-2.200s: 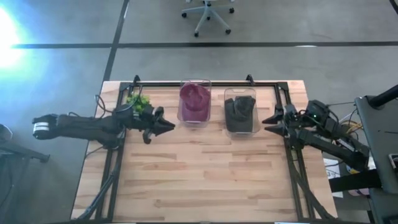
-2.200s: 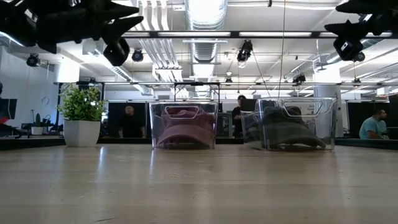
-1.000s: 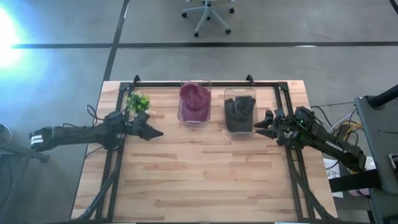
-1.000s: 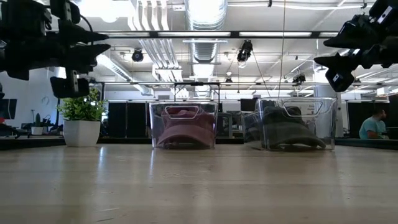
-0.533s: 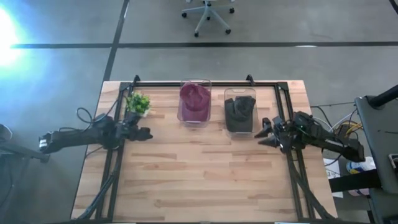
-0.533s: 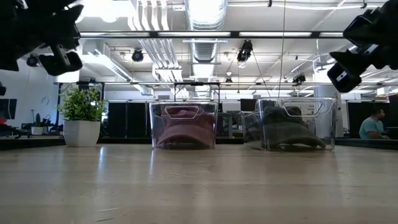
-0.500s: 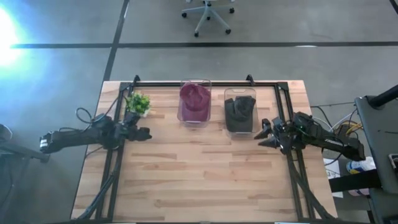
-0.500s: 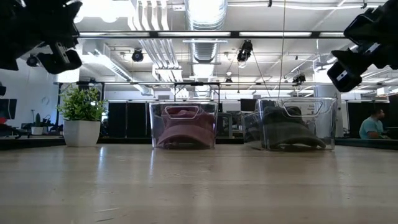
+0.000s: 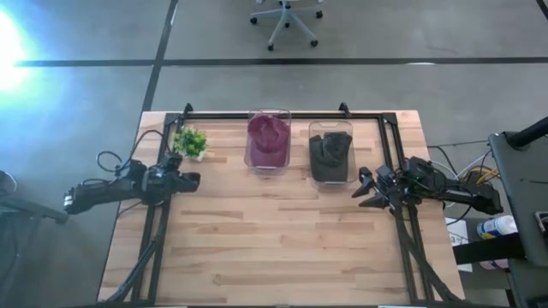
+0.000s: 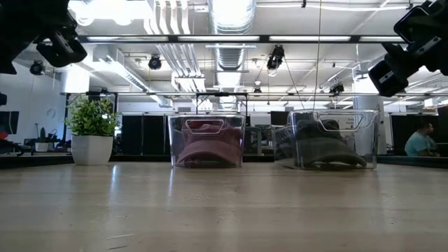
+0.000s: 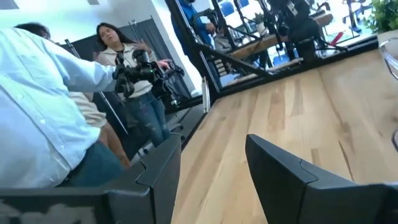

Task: Pick & Place hat
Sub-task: Return to home position

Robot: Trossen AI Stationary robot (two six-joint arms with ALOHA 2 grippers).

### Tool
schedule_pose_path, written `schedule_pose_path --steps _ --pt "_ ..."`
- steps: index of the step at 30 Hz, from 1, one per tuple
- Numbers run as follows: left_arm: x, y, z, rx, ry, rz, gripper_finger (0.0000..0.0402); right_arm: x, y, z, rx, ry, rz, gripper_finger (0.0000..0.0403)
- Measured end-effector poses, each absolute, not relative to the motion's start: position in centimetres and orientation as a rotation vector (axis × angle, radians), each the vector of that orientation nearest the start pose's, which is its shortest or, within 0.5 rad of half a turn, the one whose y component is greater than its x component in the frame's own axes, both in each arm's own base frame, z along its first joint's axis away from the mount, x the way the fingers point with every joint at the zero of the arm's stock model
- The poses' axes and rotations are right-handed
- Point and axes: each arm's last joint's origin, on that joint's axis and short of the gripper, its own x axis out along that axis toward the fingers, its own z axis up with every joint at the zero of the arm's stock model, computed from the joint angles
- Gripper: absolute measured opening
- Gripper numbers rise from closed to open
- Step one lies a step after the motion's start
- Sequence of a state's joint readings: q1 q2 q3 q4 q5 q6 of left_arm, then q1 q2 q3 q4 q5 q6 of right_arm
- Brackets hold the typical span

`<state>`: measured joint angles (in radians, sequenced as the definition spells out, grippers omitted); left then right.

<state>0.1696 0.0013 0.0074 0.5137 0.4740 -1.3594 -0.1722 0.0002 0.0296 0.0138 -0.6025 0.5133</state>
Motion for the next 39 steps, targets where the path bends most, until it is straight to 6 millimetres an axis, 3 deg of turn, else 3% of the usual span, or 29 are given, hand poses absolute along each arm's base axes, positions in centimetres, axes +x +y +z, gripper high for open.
schedule_pose_path --steps 9,19,31,34,39 --pt "8.5 -0.1 20.8 -1.176 -0.165 -0.569 0.0064 9.4 0.0 17.3 0.493 0.081 0.428 0.0178" --pt "8.3 -1.5 20.8 -1.197 -0.060 -0.717 0.0064 9.4 0.0 17.3 0.495 0.086 0.427 0.0178" --pt "8.3 -1.6 20.7 -1.186 -0.028 -0.752 0.0064 9.4 0.0 17.3 0.494 0.084 0.427 0.0178" --pt "8.2 -1.8 20.7 -1.004 -0.046 -0.791 0.0064 9.4 0.0 17.3 0.495 0.084 0.427 0.0178" --pt "8.5 -1.7 20.3 -0.376 -0.259 -0.656 0.0064 9.4 0.0 17.3 0.495 0.084 0.427 0.0178"
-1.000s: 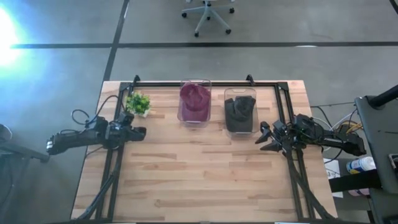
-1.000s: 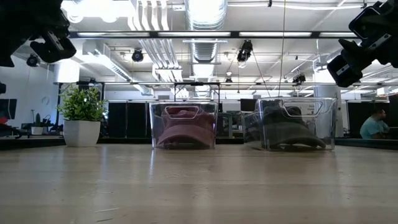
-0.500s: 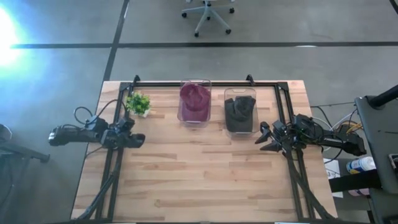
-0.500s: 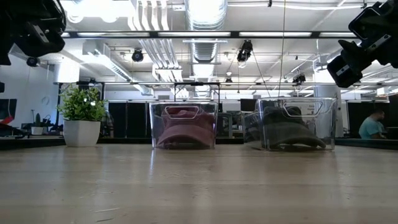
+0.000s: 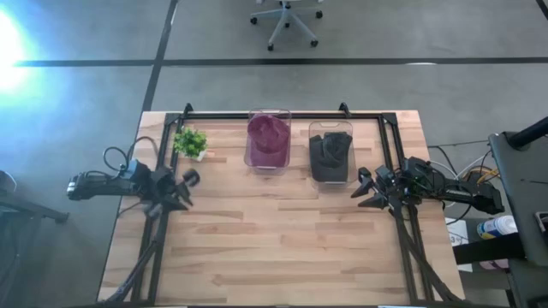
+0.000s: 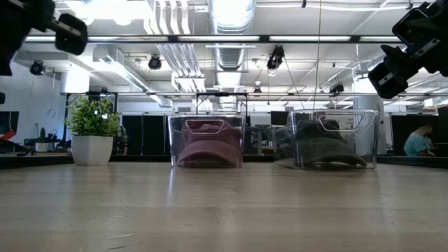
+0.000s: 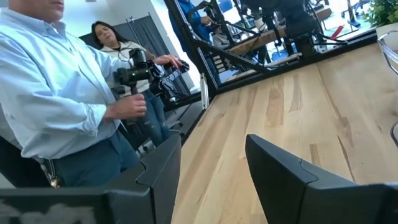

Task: Pick & Place hat
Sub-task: Return to home position

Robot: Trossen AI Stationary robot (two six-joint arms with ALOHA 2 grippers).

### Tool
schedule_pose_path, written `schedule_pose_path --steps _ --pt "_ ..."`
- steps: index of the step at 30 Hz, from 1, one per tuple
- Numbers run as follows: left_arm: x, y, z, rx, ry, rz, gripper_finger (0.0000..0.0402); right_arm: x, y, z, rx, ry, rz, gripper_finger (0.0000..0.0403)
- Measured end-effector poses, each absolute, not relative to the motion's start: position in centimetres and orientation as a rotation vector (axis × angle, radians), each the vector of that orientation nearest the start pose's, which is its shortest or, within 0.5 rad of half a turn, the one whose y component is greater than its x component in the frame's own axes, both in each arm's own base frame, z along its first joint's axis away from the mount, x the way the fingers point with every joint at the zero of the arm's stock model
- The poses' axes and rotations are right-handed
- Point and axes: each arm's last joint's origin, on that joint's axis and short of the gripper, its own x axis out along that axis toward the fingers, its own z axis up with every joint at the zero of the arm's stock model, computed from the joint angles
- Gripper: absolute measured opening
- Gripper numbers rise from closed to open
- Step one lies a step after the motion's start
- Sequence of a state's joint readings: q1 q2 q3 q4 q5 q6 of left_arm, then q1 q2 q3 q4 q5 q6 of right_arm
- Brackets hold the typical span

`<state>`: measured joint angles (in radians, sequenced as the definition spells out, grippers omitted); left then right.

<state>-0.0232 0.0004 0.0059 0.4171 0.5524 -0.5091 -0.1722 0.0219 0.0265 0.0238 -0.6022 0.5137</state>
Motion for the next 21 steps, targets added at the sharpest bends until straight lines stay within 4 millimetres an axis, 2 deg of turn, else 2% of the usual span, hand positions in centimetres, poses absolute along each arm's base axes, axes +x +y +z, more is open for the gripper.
schedule_pose_path --steps 2,5,9,15,21 --pt "8.7 -1.6 20.1 -0.118 -0.332 -0.537 0.0064 9.4 0.0 17.3 0.495 0.084 0.427 0.0178" --pt "8.9 -1.3 19.8 -0.008 -0.339 -0.416 0.0064 9.4 0.0 17.3 0.495 0.084 0.427 0.0178" --pt "9.4 -0.7 19.0 -0.008 -0.257 -0.188 0.0064 9.4 0.0 17.3 0.495 0.085 0.427 0.0178" --pt "9.6 0.4 17.9 -0.144 -0.159 0.204 0.0064 9.4 0.0 17.3 0.495 0.085 0.427 0.0178" --pt "9.6 0.4 17.0 -0.122 -0.071 0.220 0.0064 9.4 0.0 17.3 0.495 0.085 0.427 0.0178"
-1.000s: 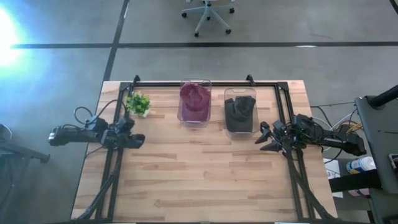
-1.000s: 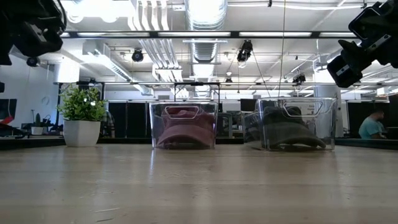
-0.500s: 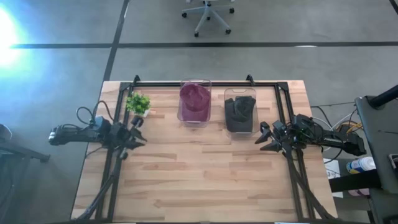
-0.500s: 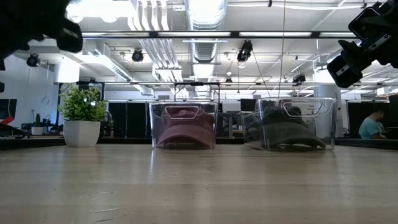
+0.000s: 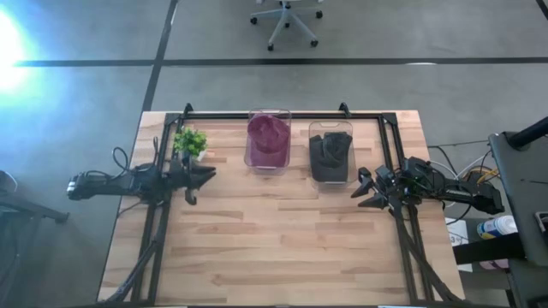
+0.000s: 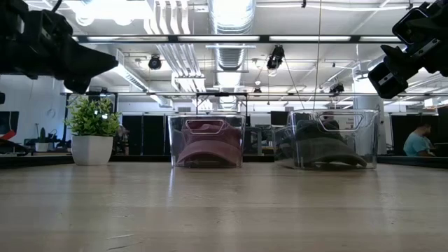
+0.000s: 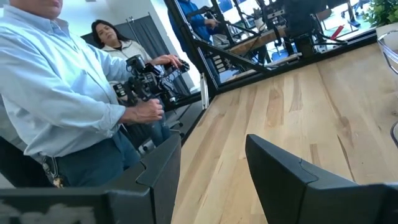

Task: Pick & Place hat
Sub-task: Return to home position

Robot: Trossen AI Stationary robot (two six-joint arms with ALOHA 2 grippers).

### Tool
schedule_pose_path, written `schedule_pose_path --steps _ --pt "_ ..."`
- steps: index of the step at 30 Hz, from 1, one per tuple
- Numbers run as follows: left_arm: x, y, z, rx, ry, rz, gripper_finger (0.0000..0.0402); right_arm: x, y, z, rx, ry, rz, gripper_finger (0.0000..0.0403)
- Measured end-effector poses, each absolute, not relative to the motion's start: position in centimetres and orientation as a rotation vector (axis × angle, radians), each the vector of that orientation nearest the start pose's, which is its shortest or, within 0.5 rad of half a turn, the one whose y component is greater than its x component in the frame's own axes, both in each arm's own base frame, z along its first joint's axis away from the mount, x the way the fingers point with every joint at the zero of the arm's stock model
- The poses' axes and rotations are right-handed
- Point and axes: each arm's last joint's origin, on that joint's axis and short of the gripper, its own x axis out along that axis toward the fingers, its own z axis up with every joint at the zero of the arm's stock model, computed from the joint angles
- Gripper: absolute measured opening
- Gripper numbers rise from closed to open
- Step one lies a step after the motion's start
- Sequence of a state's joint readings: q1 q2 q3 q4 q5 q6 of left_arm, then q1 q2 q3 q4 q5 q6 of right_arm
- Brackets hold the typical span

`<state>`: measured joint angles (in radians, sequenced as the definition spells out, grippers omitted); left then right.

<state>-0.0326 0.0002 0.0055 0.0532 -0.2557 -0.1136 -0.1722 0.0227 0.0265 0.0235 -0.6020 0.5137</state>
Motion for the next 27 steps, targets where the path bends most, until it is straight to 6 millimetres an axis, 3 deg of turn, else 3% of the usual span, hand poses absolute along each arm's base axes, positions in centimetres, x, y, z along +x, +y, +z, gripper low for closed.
schedule_pose_path --steps 6,27 --pt "9.67 0.33 16.94 -0.072 -0.054 0.188 0.0064 9.38 0.03 17.30 0.495 0.085 0.426 0.0178" --pt "9.67 0.33 17.11 -0.144 -0.067 0.188 0.0064 9.38 0.03 17.31 0.495 0.085 0.426 0.0178"
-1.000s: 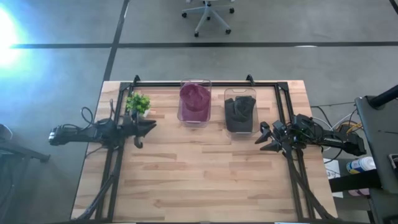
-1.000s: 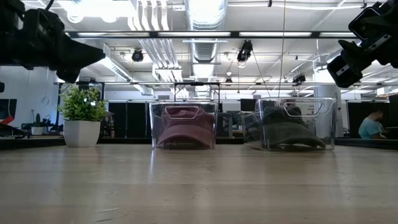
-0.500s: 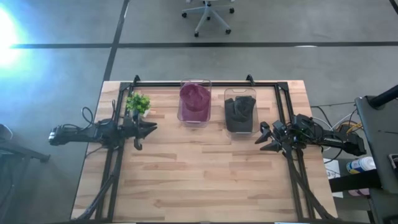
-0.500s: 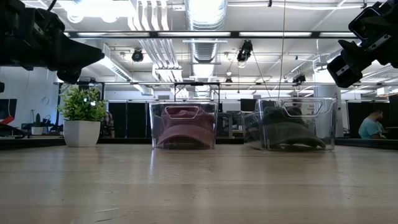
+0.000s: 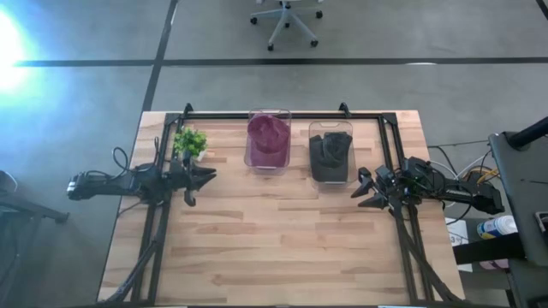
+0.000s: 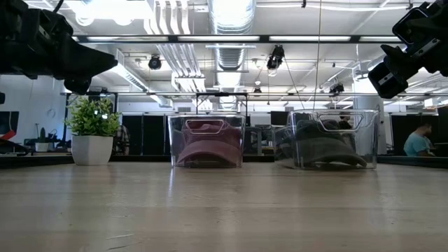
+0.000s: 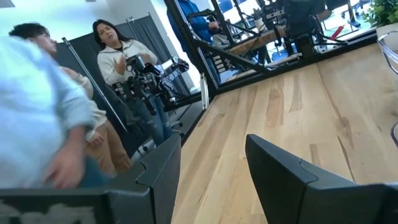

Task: Pick & Place hat
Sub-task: Return to home position

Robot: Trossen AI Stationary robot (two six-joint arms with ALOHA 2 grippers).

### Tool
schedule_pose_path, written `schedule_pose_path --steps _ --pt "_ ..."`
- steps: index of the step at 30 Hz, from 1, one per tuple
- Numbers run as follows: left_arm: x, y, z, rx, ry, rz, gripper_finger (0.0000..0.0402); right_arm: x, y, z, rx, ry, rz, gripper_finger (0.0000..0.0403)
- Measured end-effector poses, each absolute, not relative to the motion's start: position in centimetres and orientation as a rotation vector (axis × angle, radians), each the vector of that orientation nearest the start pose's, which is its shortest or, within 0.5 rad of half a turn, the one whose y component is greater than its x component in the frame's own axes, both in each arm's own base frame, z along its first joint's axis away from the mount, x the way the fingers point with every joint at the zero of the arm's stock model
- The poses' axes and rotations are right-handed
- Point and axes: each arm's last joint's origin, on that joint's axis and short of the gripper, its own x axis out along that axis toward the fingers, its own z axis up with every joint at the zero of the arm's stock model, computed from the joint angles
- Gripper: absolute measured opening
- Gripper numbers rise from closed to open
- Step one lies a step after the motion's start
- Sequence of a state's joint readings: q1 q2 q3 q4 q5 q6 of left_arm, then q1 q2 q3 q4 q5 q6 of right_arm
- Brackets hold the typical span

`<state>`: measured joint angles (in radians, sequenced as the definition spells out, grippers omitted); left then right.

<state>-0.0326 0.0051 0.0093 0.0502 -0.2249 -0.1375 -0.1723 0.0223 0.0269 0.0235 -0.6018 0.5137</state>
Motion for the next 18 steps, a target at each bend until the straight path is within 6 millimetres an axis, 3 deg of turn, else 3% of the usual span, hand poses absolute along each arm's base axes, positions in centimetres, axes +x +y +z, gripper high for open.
schedule_pose_path --steps 13,18 --pt "9.67 0.33 17.13 -0.143 -0.068 0.189 0.0064 9.32 0.09 17.38 0.483 0.076 0.433 0.0178" --pt "9.67 0.34 17.14 -0.142 -0.068 0.189 0.0064 9.30 0.35 17.70 0.249 -0.015 0.403 0.0178"
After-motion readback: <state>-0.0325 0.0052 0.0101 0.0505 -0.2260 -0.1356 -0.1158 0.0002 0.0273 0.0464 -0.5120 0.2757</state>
